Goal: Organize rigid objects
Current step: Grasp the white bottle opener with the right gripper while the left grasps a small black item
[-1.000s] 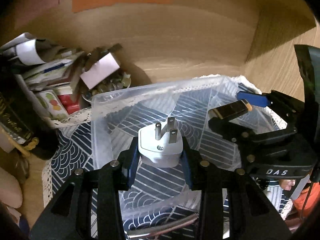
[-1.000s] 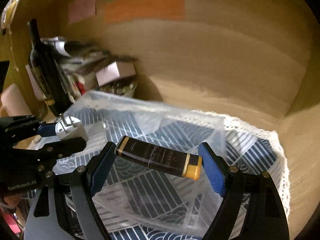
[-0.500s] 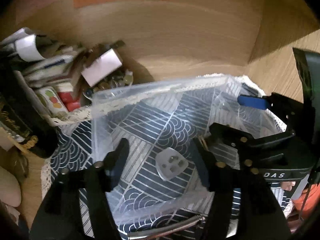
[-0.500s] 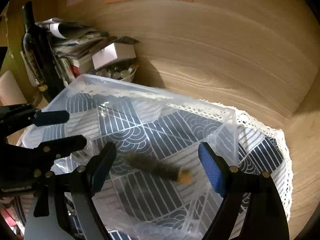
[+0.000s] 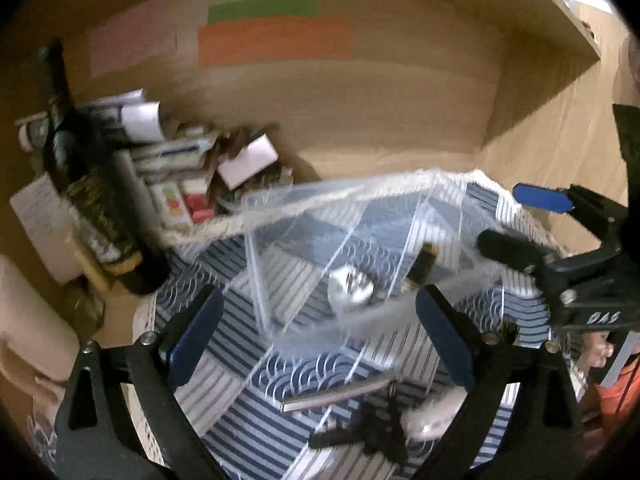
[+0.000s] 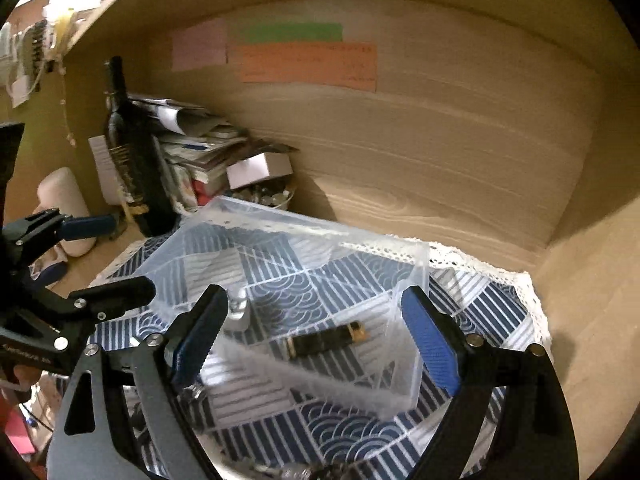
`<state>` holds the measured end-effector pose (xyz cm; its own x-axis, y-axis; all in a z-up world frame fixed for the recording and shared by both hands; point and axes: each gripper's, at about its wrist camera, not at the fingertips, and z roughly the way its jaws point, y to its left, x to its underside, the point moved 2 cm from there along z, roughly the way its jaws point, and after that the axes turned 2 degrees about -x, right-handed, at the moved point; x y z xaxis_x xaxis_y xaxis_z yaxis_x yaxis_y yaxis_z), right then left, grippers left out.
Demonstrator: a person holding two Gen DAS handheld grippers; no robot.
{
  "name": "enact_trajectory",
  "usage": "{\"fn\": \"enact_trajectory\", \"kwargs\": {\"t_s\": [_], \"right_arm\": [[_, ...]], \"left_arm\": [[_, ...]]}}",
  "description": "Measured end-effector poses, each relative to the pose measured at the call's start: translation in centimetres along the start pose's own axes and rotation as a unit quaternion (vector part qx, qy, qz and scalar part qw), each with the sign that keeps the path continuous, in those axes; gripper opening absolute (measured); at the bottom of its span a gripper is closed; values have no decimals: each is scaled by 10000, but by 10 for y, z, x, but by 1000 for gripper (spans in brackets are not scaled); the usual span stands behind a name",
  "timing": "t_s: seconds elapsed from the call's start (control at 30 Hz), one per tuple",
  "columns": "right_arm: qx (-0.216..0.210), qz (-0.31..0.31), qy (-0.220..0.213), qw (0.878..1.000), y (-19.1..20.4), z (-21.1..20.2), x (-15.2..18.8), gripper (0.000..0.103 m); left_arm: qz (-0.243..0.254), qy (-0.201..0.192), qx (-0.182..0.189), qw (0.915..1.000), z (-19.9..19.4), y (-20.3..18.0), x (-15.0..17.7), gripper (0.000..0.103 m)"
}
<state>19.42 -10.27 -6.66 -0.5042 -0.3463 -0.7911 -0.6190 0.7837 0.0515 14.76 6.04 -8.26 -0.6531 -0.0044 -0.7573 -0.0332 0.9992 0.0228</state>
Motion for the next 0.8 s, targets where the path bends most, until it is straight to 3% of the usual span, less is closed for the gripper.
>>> {"fn": "enact_trajectory", "kwargs": {"t_s": [0.57,0.8], "right_arm": [[-460,-181,809,9955,41,-9,85,90],[-707,-569,1286,9875,55,12,99,90]], "left_arm": [[-146,1182,-210,9927,18,21,112,98],[124,1238,-190,9920,25,4,121,98]]}}
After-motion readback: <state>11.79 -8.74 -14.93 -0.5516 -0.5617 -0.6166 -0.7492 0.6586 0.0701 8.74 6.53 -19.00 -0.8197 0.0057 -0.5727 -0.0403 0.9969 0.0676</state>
